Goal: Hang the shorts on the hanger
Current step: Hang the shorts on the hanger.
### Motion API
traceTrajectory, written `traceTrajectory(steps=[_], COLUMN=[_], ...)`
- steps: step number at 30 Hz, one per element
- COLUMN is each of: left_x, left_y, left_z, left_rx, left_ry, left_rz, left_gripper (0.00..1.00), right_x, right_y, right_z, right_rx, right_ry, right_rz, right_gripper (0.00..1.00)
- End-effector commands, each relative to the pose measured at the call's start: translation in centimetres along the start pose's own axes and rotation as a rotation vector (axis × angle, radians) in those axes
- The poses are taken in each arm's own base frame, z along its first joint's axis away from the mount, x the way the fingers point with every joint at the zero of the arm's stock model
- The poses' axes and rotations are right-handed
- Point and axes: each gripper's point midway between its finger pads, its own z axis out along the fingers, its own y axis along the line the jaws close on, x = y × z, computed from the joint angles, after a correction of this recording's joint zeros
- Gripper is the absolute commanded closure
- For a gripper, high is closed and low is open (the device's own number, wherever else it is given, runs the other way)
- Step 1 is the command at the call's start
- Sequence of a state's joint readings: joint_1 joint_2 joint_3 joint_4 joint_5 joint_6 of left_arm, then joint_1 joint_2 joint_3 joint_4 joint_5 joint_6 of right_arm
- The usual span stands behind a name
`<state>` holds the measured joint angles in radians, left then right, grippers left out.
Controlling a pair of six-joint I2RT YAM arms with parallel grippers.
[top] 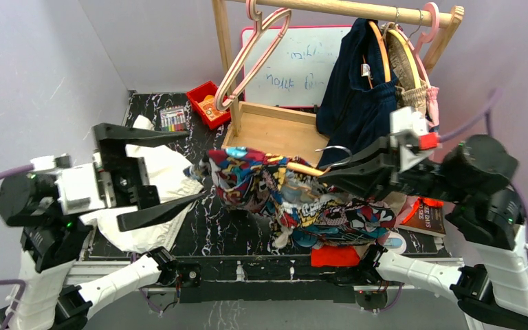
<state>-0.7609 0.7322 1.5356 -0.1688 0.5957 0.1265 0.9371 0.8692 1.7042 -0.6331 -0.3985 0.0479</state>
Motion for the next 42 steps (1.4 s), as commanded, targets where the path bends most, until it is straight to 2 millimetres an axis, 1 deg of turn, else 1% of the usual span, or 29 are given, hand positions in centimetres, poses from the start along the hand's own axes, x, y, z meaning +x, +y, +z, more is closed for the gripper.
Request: traceTrajectory(steps=[1, 7, 9, 12, 17, 26, 30, 33, 37, 42], left_x=[4.1, 8.0, 9.0, 10.5, 12.5, 16.7, 17.9, 18.5, 19.4, 20.1], left_y=[-2.9, -4.4, -4.7, -4.8, -4.9, -4.9, -4.7, -4.7, -4.9, -5.4], left_z=[2.0, 2.5, 2.7, 2.8, 2.8, 3.0, 3.5, 3.7, 3.6, 3.3], left_rx=[0.225, 0.315, 0.335, 0.338, 0.328, 0.315, 0.307, 0.31, 0.313, 0.333], left_ry=[0.105, 0.18, 0.201, 0.233, 0.291, 0.388, 0.415, 0.428, 0.448, 0.465], left_rz=[-0.152, -0.286, -0.321, -0.354, -0.384, -0.459, -0.481, -0.493, -0.503, -0.517], left_gripper=[0.02, 0.02, 0.02, 0.04, 0.12, 0.2, 0.25, 0.3, 0.44, 0.57], right_x=[2.6, 2.6, 3.0, 3.5, 3.9, 4.6, 4.9, 5.1, 5.4, 5.7], right_y=[0.4, 1.0, 1.0, 0.9, 0.6, 0.1, -0.2, -0.3, -0.4, -0.6], right_z=[1.6, 1.5, 1.7, 1.9, 2.0, 2.9, 3.1, 3.3, 3.4, 3.4], right_rx=[-0.075, -0.109, -0.113, -0.112, -0.106, -0.102, -0.096, -0.097, -0.092, -0.086], right_ry=[0.066, 0.066, 0.077, 0.09, 0.099, 0.111, 0.109, 0.113, 0.117, 0.12], right_rz=[0.032, 0.037, 0.043, 0.046, 0.045, 0.042, 0.039, 0.037, 0.033, 0.028], right_gripper=[1.0, 1.0, 1.0, 1.0, 1.0, 1.0, 1.0, 1.0, 1.0, 1.0])
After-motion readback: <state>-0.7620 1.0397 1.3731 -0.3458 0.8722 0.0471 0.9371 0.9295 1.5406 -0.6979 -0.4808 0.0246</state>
